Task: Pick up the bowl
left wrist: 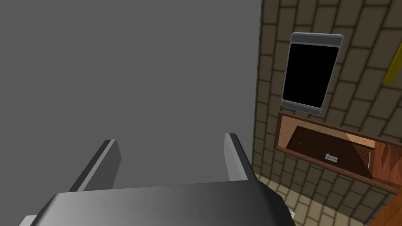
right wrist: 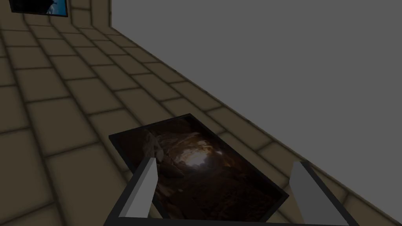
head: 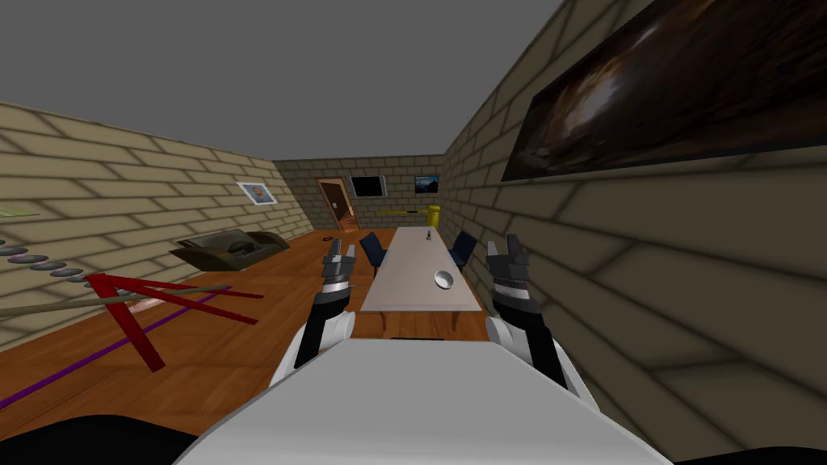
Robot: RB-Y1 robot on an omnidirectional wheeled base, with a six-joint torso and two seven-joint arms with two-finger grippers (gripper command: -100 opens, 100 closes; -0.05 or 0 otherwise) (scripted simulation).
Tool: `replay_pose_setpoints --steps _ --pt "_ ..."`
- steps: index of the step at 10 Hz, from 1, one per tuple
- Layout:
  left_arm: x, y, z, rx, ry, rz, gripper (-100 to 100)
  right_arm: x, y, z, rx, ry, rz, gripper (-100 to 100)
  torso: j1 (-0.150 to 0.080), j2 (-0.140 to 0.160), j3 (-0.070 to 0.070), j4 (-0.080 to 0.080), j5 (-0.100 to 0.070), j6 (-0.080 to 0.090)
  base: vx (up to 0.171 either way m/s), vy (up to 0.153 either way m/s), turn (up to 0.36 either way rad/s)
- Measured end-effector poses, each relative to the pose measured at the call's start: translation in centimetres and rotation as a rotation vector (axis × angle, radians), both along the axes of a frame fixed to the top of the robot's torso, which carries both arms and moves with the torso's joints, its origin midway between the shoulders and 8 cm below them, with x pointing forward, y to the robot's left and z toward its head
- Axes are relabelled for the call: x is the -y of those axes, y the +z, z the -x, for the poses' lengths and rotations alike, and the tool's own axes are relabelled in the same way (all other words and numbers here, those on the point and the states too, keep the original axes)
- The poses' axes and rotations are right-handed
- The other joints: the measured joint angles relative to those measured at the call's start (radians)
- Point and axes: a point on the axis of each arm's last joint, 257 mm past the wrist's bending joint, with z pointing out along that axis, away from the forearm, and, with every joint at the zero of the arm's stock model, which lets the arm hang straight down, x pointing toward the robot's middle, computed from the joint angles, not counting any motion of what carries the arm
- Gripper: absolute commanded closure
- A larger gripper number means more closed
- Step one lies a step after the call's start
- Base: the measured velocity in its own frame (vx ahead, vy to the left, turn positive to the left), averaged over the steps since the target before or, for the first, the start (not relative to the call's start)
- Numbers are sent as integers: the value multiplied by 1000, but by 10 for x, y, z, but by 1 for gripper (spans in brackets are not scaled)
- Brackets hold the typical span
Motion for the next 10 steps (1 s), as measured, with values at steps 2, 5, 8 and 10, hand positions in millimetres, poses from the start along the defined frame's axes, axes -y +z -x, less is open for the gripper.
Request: replay_pose_setpoints --steps 2,5,8,10 --pt "0 0 0 0 0 0 0 0 -24 -9 -80 -1 42 -100 -2 4 2 1 0 0 -76 -23 239" --pt "0 0 0 0 0 0 0 3 -81 -20 -241 -17 114 -100 -2 5 3 1 -1 0 -69 -21 191" --pt "0 0 0 0 0 0 0 7 -124 -27 -382 -37 172 -100 -2 4 2 1 0 -1 -65 -16 340" --pt "0 0 0 0 0 0 0 11 -166 -22 -497 -55 218 -100 -2 5 3 1 -1 1 -61 -6 157"
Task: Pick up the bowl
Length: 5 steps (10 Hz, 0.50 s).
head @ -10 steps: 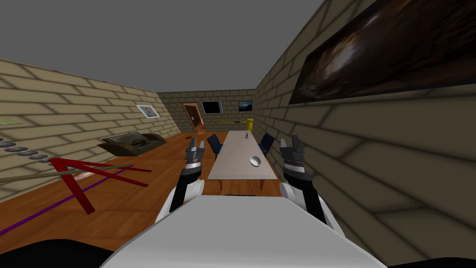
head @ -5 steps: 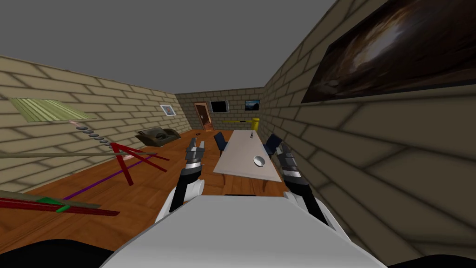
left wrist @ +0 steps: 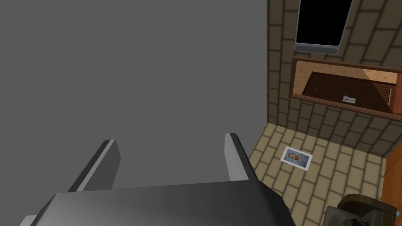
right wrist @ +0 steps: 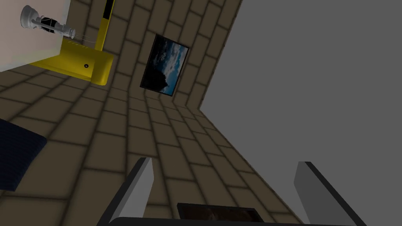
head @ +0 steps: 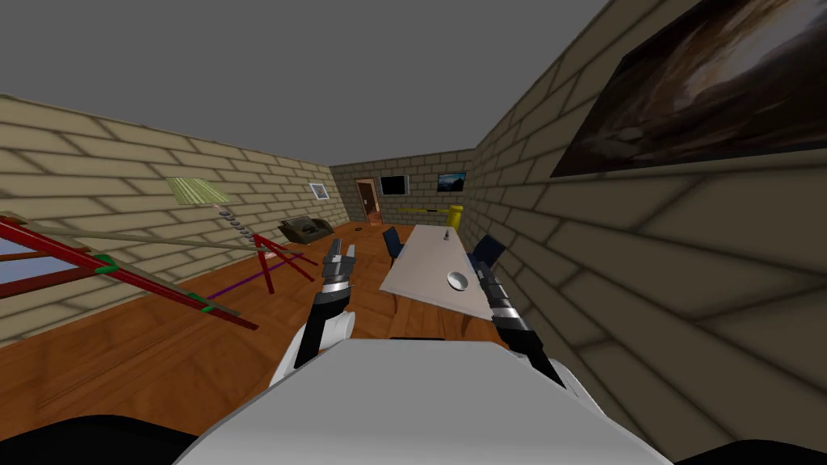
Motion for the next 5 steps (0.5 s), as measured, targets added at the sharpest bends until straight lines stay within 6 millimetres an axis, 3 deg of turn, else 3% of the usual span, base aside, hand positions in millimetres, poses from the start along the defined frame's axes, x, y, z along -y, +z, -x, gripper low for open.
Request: replay_pose_setpoints --steps 2,3,5 --pt "0 0 0 0 0 0 0 15 -48 9 -127 -18 55 -100 0 0 0 0 0 -1 -74 -9 407" --pt "0 0 0 0 0 0 0 19 -77 18 -209 -29 91 -100 0 1 0 0 0 -1 -58 -8 193" --pt "0 0 0 0 0 0 0 29 -114 27 -309 -41 137 -100 0 -1 -1 0 0 -1 -54 7 376"
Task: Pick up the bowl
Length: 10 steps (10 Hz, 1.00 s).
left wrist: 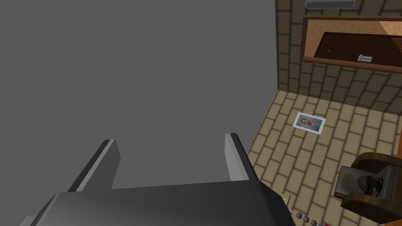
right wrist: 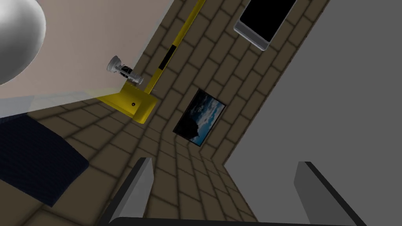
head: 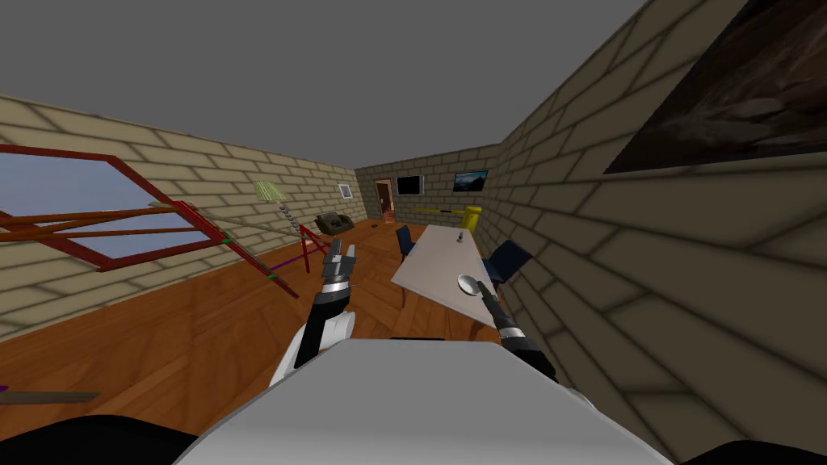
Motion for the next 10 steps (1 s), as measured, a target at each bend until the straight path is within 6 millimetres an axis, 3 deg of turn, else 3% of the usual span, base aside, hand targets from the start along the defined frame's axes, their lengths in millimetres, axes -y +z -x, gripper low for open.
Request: replay_pose_setpoints --steps 1,4,6,8,9,10 --pt "0 0 0 0 0 0 0 4 -27 16 -80 -8 36 -100 0 0 0 0 0 0 -42 4 157" --pt "0 0 0 0 0 0 0 26 -71 40 -211 -20 100 -100 -1 -2 -1 0 0 1 -30 3 259" --pt "0 0 0 0 0 0 0 40 -113 78 -341 -24 169 -100 -1 -1 -1 0 0 1 -32 4 315" --pt "0 0 0 0 0 0 0 45 -149 101 -442 -26 217 -100 -1 -2 -1 0 0 0 -26 9 421" --pt "0 0 0 0 0 0 0 64 -170 117 -514 -25 263 -100 -1 -2 -1 0 0 0 -13 0 180" --pt "0 0 0 0 0 0 0 69 -178 133 -556 -27 281 -100 -1 -3 -1 -1 0 1 -8 8 322"
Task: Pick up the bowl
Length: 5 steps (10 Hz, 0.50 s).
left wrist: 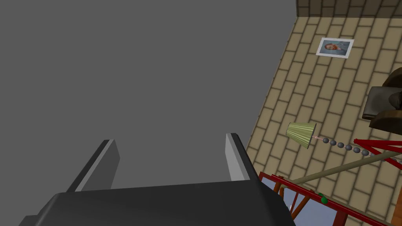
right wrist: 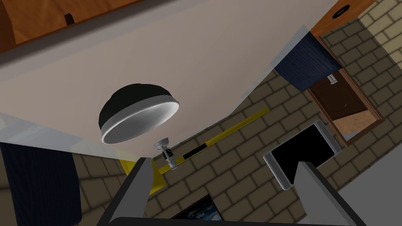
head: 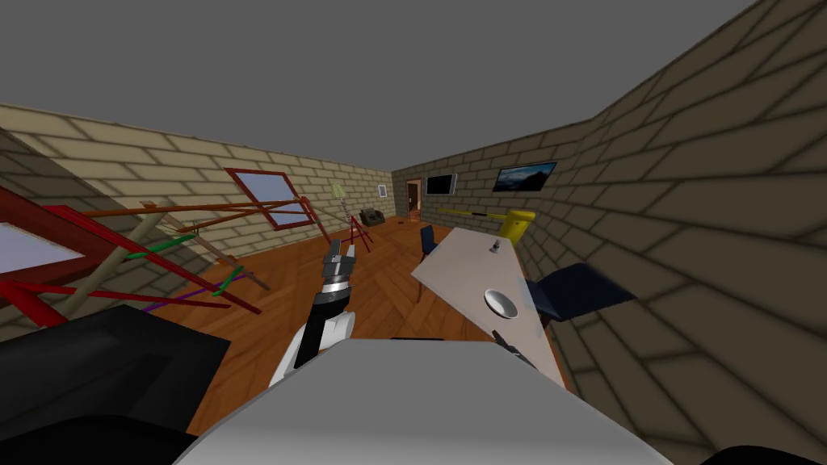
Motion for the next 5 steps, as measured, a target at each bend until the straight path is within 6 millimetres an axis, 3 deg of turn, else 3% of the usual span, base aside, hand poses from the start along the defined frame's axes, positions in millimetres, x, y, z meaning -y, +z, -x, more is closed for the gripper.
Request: replay_pose_setpoints --steps 2,5 --pt "0 0 0 0 0 0 0 17 -33 37 -126 7 67 -100 0 -1 0 0 0 -1 -2 2 331" --pt "0 0 0 0 0 0 0 36 -53 84 -249 14 129 -100 -1 -2 -1 0 0 0 6 -1 250"
